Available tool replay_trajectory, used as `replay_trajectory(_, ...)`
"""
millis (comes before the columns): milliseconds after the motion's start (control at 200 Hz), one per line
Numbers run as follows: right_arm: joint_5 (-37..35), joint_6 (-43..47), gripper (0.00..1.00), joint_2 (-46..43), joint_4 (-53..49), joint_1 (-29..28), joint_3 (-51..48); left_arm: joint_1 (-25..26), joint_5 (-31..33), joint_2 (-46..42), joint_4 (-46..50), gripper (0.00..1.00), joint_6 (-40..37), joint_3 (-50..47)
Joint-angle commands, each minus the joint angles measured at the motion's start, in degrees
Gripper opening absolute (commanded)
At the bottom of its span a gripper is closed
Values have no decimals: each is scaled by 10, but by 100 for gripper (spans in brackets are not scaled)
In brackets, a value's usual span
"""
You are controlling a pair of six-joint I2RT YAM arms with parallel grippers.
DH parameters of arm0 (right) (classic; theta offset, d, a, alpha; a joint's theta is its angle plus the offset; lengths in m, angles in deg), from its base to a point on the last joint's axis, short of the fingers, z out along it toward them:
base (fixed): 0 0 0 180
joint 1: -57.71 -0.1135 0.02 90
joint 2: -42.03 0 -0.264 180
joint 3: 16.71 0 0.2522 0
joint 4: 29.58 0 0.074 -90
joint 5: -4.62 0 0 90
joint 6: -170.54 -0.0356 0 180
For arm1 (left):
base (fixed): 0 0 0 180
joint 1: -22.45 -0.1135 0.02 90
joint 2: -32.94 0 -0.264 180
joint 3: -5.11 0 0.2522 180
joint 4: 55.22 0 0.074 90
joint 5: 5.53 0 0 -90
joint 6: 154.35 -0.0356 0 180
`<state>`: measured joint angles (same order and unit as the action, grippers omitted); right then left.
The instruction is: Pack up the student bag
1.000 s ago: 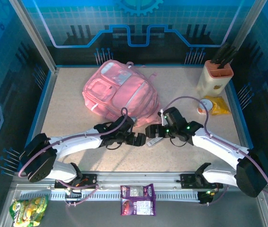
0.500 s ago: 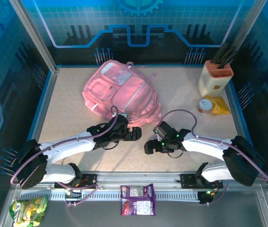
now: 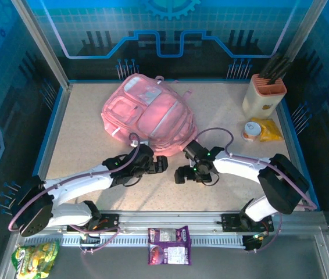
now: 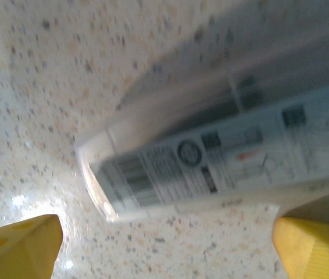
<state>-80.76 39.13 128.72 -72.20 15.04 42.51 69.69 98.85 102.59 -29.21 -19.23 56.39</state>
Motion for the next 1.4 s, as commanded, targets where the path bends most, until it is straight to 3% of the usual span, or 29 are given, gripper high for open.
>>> replay_trajectory(0, -100, 42, 95, 14, 54, 24, 36, -9, 18, -22, 15, 99, 9, -12)
replay_trajectory(365, -126, 71, 95, 61, -6, -1, 118, -34, 18, -66, 11, 99, 14, -44)
replay_trajectory(490, -178, 67, 95, 41, -52, -23, 109, -38, 5, -79, 11, 99, 21, -51)
replay_trajectory(780, -197, 30, 96, 41, -92, -49, 96, -41, -6, -76, -3, 99, 23, -55)
replay_trajectory(1186, -198, -36, 83, 114, -37, -62, 94, -46, -11, -75, 0, 99, 23, -57)
replay_trajectory(1396, -213, -40, 74, 109, -37, -65, 85, -49, -15, -70, -1, 99, 21, -54)
